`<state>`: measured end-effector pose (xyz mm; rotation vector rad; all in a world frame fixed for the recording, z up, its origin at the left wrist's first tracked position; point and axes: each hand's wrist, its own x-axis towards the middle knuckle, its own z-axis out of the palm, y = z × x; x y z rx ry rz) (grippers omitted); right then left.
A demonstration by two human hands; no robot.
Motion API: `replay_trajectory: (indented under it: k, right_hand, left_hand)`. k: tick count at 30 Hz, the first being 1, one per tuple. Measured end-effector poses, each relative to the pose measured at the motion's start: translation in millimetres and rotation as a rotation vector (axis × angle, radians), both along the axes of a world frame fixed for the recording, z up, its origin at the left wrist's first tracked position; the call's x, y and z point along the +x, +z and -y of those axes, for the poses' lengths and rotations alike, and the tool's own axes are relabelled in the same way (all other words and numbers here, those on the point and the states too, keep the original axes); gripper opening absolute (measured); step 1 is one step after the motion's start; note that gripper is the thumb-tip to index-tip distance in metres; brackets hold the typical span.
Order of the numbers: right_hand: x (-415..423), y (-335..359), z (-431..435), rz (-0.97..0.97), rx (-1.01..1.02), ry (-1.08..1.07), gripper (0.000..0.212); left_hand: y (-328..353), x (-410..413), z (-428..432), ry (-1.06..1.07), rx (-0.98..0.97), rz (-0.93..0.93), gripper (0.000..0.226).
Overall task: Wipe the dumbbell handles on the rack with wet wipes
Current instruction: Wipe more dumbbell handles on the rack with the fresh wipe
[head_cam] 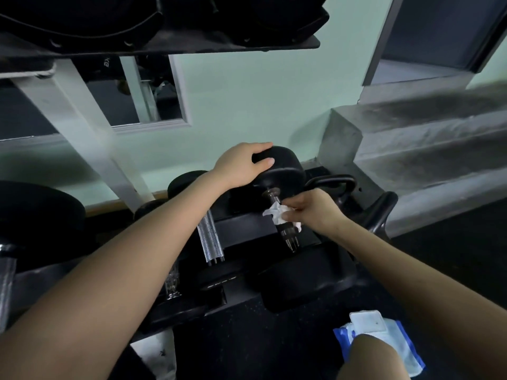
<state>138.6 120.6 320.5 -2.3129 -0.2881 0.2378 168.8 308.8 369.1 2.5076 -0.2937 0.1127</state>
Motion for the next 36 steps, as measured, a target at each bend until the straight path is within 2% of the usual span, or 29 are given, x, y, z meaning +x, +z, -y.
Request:
replay_trajectory:
  k: [2, 5, 7, 10, 14, 16, 21, 24, 29, 33, 36]
  right_hand:
    - [3, -2, -5, -0.117, 0.135, -0.124, 0.038]
    - [8, -3, -10, -0.265, 0.158, -0.180, 0.048]
    - [8, -1, -16, -0.331, 0.153, -0.208, 0.046]
    - [16, 6, -29, -0.350, 0.203, -0.293, 0.032]
    - [25, 7, -38, -0.432, 0.222, -0.354, 0.034]
    - [23, 0, -33, -0.398, 0.264, -0.364, 0.027]
    - [15, -1, -30, -0.291, 0.131, -0.355, 0.025]
    - [21, -3, -45, -0.267, 0.211, -0.462, 0.038]
    - [25, -3, -50, -0.352, 0.353, -0.561, 0.055]
    - [20, -3, -47, -0.361, 0.460, -0.555, 0.033]
    - [22, -6, -47, -0.347, 0.473, -0.557, 0.027]
  left_hand:
    - [0, 4, -1, 0.010, -0.036, -0.020, 0.045]
    - [1, 6, -2, 0.008, -0.074, -0.040, 0.045]
    - [0, 6, -1, 0.010, -0.083, -0.046, 0.045]
    - [-2, 7, -1, 0.027, -0.115, -0.056, 0.045]
    - [-3, 7, 0, 0.054, -0.145, -0.058, 0.044]
    - [-4, 6, 1, 0.058, -0.152, -0.056, 0.043]
    - [-4, 8, -1, 0.052, -0.143, -0.061, 0.044]
    - [-5, 9, -1, 0.051, -0.140, -0.062, 0.044]
    - [-5, 8, 0, 0.058, -0.133, -0.051, 0.044]
    - [-7, 8, -1, 0.068, -0.122, -0.043, 0.044]
    - [-5, 11, -4, 0.066, -0.109, -0.042, 0.044]
